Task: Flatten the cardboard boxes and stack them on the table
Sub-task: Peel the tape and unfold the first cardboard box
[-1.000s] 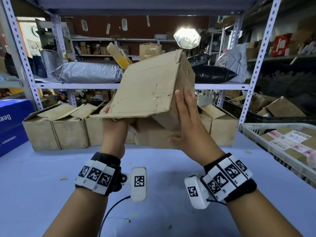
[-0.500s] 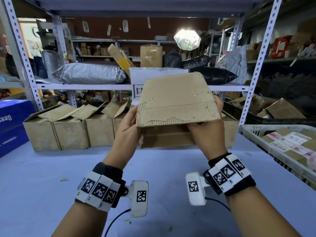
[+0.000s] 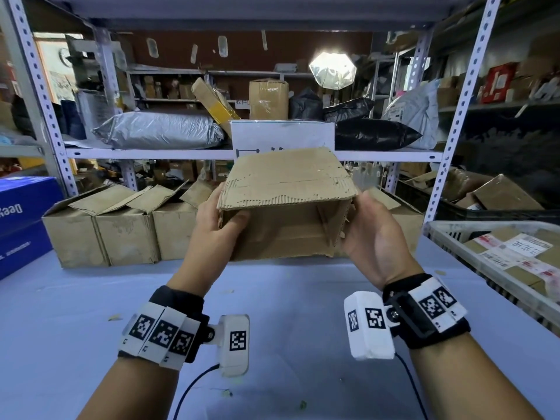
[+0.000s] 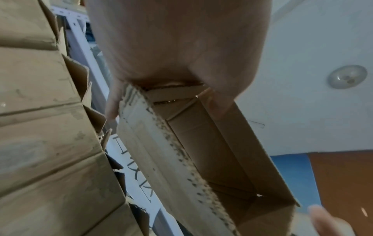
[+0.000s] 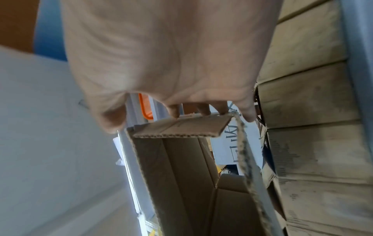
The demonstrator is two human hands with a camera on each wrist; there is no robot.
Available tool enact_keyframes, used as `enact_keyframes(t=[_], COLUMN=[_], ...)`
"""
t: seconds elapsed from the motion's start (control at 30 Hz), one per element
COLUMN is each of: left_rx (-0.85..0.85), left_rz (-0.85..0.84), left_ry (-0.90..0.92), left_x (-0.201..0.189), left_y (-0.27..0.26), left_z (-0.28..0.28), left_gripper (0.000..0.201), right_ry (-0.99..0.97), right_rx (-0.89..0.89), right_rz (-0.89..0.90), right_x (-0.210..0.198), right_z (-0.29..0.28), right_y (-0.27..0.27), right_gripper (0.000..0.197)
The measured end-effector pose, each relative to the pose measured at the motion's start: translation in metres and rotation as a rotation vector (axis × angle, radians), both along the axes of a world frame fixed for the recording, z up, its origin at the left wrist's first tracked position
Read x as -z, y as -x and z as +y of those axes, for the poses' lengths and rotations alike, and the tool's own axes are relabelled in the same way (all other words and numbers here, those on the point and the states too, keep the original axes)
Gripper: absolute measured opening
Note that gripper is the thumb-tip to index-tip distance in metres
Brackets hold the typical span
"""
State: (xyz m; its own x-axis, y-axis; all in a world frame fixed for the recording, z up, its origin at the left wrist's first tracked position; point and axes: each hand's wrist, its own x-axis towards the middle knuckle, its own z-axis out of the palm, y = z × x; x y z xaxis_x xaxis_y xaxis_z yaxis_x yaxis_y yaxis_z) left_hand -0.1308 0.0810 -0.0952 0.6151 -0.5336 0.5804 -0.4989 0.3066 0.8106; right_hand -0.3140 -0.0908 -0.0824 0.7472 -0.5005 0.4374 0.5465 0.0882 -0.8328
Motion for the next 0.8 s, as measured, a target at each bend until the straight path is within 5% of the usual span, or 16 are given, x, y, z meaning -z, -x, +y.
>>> enact_keyframes(t=[0.17, 0.3, 0.4, 0.5, 0.57, 0.7, 0.8], left_rx=[0.007, 0.249, 0.396, 0.374, 0.304, 0.274, 0.319], left_rz=[-0.13, 0.147, 0.446, 0.508, 0.53, 0.463, 0.374], left_ry=[-0.057, 0.106, 0.293, 0.25, 0.22, 0.181, 0.166], left_x=[0.002, 0.001, -0.006, -0.009, -0.008, -0.003, -0.001], left_y=[0.002, 0.006, 0.006, 0.001, -0.003, -0.01, -0.018], left_z=[0.006, 0.006, 0.012, 0.017, 0.015, 0.017, 0.025], left_gripper=[0.088, 0.066, 0.052, 0.041, 0.051, 0.067, 0.07], right_ry=[-0.073, 0.013, 0.438, 0.871, 0.964, 0.61, 0.213], right_rx=[0.024, 0.208, 0.398, 0.61, 0.66, 0.66, 0.586], right_rz=[-0.011, 0.037, 0.209, 0.481, 0.554, 0.431, 0.302], right_x=[0.001, 0.01, 0.017, 0.022, 0.024, 0.024, 0.024], right_z=[-0.006, -0.015, -0.019, -0.022, -0.02, -0.019, -0.029], right_y=[0.0, -0.004, 0.0, 0.001, -0.002, -0.005, -0.003], right_gripper=[0.064, 0.047, 0.053, 0.063, 0.065, 0.045, 0.057])
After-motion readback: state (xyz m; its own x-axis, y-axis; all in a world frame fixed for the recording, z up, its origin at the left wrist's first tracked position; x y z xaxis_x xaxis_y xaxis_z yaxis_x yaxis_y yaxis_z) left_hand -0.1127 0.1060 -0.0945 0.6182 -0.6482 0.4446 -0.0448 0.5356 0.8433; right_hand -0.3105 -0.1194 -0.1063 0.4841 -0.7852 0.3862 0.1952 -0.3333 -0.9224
